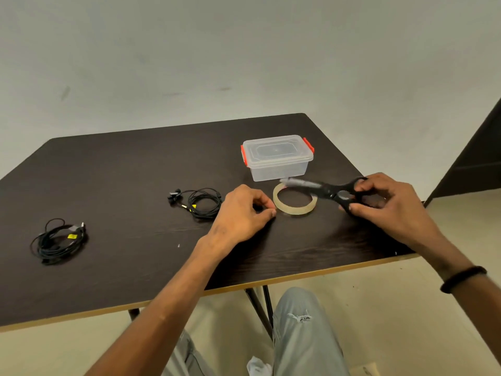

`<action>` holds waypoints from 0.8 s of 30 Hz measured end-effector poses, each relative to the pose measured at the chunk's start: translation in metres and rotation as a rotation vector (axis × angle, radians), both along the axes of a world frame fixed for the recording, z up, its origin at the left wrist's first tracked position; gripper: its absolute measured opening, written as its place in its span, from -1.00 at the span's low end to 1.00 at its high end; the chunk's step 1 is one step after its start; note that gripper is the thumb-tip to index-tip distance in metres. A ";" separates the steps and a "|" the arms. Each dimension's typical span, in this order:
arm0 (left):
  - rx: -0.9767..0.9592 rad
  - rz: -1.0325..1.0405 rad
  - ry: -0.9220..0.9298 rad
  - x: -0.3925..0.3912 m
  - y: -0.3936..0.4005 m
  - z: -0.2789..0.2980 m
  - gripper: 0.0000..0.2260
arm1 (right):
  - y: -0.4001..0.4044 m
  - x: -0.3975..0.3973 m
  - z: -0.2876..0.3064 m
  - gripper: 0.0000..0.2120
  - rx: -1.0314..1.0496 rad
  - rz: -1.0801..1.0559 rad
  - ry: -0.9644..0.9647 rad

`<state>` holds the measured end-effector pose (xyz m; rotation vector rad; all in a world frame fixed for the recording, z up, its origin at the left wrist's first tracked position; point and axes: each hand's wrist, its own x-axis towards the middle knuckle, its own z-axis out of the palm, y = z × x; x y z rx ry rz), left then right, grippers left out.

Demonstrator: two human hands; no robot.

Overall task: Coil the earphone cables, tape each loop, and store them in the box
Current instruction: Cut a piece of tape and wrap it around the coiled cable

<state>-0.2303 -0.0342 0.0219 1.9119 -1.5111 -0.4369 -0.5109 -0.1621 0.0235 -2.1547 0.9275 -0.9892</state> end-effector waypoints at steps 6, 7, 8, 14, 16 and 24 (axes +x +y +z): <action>0.005 0.013 0.005 -0.016 -0.010 0.005 -0.98 | 0.032 0.046 0.010 -0.49 0.207 -0.020 -0.225; 0.006 0.015 0.015 -0.019 -0.012 0.006 -0.97 | 0.034 0.056 0.013 -0.53 0.228 -0.002 -0.226; 0.010 0.010 0.023 -0.021 -0.013 0.008 -0.96 | 0.035 0.065 0.015 -0.54 0.229 0.004 -0.197; 0.025 0.064 0.014 -0.018 -0.007 0.010 -0.96 | 0.033 0.084 0.014 -0.43 0.161 -0.047 0.041; 0.005 0.093 0.031 -0.017 -0.002 0.010 -0.89 | 0.035 0.086 0.012 -0.42 0.140 -0.072 0.089; -0.155 0.210 -0.160 -0.036 0.022 -0.002 -0.91 | 0.041 0.098 0.015 -0.49 0.036 -0.136 0.205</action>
